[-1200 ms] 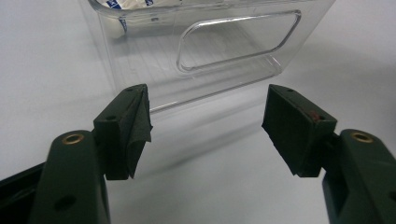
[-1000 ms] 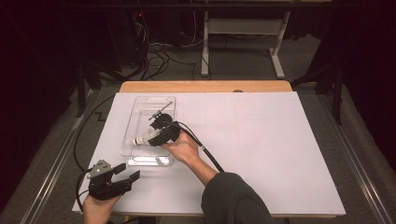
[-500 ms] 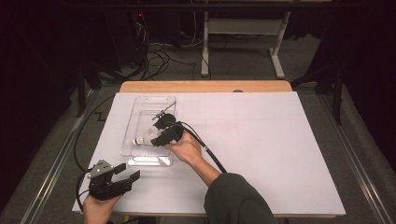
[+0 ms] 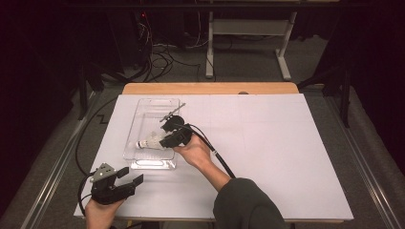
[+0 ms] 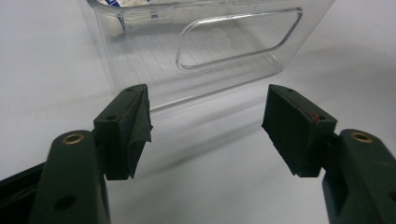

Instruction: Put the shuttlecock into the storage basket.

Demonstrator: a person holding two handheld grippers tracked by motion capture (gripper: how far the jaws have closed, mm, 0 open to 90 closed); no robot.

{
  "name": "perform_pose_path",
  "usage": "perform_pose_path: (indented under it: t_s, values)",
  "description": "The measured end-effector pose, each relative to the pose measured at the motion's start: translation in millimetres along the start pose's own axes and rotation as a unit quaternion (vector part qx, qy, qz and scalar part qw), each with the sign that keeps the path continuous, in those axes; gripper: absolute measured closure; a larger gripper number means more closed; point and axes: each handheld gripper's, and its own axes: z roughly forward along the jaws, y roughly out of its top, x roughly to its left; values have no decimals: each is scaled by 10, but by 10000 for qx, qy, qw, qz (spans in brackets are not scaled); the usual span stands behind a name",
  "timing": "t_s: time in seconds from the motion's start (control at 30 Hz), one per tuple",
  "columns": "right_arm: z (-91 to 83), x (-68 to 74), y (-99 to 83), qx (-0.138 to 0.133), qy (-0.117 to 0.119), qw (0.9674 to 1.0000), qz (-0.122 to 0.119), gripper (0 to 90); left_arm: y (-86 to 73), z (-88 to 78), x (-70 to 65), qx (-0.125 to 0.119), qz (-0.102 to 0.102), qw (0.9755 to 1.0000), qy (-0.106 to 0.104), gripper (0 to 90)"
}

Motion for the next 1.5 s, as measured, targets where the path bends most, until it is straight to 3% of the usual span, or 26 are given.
perform_pose_path:
  t_s: [0.33, 0.6, 0.7, 0.9, 1.03, 1.27, 1.5]
  values:
    - [51, 14, -14, 24, 53, 10000, -18, 899, -1, -2, 1, -2, -1, 10000, -2, 330]
    - [104, 6, 5, 14, 88, 10000, 36, 900, 0, -2, -2, -9, 4, 10000, -1, 331]
    - [111, -5, 4, 69, 4, 10000, 29, 896, -1, -2, -1, -7, 3, 10000, -2, 331]
    - [87, -10, 2, 108, -182, 9997, 81, 776, -1, -3, -1, -3, 6, 10000, -8, 332]
    - [41, -17, 8, 71, -218, 9997, 69, 763, 0, 1, -2, 2, 6, 10000, -11, 332]
    - [-13, -41, 13, 80, -274, 9996, 74, 833, 1, 2, -3, 12, 8, 10000, -8, 332]
    - [92, -41, 15, 209, -391, 9990, 65, 888, -1, 1, -1, 6, 2, 10000, -3, 332]
